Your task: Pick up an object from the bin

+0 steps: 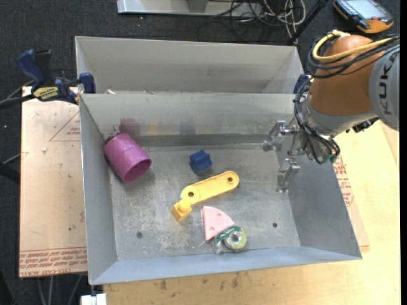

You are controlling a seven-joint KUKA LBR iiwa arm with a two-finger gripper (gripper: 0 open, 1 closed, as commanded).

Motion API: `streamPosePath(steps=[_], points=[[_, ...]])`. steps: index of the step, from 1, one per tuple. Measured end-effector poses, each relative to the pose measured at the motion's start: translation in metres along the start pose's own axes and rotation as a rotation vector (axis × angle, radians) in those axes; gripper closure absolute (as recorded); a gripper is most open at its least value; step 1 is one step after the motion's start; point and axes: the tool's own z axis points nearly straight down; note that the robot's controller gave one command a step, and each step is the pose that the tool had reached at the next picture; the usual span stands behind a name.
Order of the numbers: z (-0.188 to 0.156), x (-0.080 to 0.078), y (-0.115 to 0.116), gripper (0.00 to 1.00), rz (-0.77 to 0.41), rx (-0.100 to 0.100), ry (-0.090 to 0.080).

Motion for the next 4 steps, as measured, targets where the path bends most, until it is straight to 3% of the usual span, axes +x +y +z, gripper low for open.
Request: streamPosePath(steps=[1,2,3,4], points=[[-0.001,-0.023,0.056,0.0,-0.11,-0.004,0.014],[0.108,-0.008,0.086,1.0,0.085,-0.003,0.003],[0.108,-0.008,0.086,1.0,0.085,-0.003,0.003],[-0.075,-0.019,0.059,1.0,0.099,-0.002,-0.004]])
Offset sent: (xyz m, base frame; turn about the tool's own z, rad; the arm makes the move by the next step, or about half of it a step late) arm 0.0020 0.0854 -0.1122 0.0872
